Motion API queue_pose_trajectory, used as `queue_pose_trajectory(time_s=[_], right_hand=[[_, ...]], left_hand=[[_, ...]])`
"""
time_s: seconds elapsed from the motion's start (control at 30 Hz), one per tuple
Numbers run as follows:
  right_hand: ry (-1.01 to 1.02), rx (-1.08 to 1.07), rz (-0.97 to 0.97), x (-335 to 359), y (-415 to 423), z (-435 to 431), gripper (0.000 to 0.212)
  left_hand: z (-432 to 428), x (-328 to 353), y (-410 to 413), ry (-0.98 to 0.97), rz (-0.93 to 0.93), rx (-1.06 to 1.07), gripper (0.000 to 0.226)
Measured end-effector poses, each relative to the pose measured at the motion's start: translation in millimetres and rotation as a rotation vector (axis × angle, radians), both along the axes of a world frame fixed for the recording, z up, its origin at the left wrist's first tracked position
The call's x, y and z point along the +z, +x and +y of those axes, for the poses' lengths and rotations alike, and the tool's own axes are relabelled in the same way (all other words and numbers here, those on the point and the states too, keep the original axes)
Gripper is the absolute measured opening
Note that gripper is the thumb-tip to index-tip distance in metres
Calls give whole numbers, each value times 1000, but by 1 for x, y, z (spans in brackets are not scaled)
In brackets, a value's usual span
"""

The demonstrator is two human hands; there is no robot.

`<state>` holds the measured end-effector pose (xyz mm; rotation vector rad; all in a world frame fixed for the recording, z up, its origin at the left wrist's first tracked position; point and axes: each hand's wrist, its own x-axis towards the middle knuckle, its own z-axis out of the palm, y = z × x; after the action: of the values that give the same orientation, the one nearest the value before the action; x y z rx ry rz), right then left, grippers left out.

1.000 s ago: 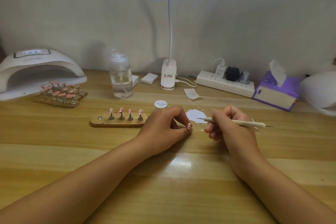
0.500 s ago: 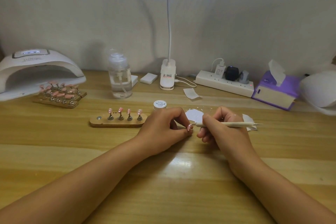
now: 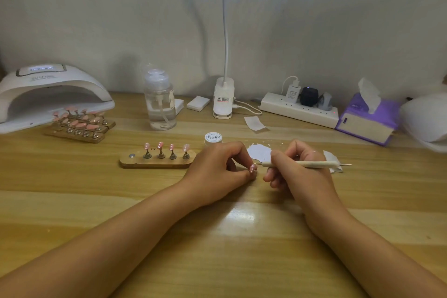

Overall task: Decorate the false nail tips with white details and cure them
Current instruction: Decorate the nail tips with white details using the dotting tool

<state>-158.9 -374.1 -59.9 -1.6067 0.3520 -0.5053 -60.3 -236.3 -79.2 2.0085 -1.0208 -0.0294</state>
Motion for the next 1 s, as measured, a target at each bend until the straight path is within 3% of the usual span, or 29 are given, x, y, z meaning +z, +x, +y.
queue_pose_trajectory(time_s=[1.0], right_hand=[[-100, 5, 79, -3, 2, -1, 24]], left_hand=[[1, 1, -1, -11, -15, -5, 18]])
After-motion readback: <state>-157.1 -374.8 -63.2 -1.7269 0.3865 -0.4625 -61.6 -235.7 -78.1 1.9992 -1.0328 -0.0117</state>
